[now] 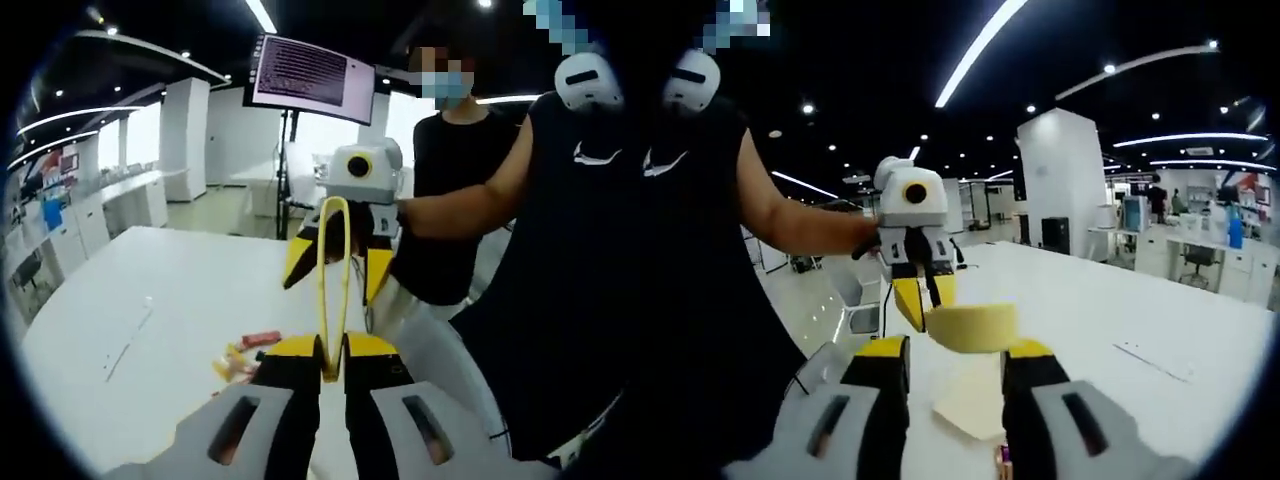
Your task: Place the target food into the container with the food tongs after gripping and lifting it, then release it inside without dropping or visibly crushing the food.
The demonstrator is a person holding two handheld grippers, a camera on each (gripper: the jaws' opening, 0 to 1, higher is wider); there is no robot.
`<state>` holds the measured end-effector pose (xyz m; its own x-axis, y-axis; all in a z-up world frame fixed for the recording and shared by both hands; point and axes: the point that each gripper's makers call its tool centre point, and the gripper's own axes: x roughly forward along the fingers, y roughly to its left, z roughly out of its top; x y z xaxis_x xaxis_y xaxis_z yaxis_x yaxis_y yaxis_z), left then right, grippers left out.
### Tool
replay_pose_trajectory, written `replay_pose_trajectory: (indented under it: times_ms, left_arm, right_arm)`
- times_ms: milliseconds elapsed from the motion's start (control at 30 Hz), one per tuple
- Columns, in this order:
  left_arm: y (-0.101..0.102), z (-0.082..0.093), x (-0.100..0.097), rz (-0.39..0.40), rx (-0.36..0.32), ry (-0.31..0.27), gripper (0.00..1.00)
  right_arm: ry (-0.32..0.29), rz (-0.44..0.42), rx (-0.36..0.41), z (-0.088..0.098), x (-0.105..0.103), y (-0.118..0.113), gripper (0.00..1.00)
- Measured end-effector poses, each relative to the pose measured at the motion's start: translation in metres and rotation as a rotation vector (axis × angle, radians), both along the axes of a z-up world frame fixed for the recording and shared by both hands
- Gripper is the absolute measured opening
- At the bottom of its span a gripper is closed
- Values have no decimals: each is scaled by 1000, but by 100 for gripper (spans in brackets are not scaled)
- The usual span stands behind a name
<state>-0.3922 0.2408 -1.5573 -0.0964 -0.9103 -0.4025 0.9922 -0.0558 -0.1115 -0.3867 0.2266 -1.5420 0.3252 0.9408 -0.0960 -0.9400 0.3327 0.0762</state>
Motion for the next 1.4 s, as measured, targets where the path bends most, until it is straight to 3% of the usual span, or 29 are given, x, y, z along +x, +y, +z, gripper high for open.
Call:
replay_pose_trajectory:
  times_ms: [133,600,700,767,867,933,1133,1300,1400]
  left_arm:
    - [1,5,-4,-12,-14,10,3]
    - [-6,5,-18,-40,5,70,3]
    - [-8,8,-19,-45,5,58,3]
    - [-11,14,-15,-48,-20,-3,8]
    - [-11,23,-13,-37,-61,-6,14]
    - [-10,24,-6,-17,-69,-52,17]
    - [-7,13,-5,9,-62,-3,23]
    - [-4,12,-3,45,-90,31,20]
    - [-4,11,-8,30,-77,42,11]
  right_arm:
    - [4,41,0,1,-6,7,24]
    - [49,83,75,3,-19,15,17]
    - [57,80,105,7,-20,12,16]
    - [77,72,141,11,-17,8,16]
    - [82,69,164,19,-15,5,17]
    - [64,48,144,21,-12,6,18]
    - [77,49,154,21,-7,6,19]
    - [88,47,175,20,-8,8,19]
    - [90,56,175,18,-11,10,17]
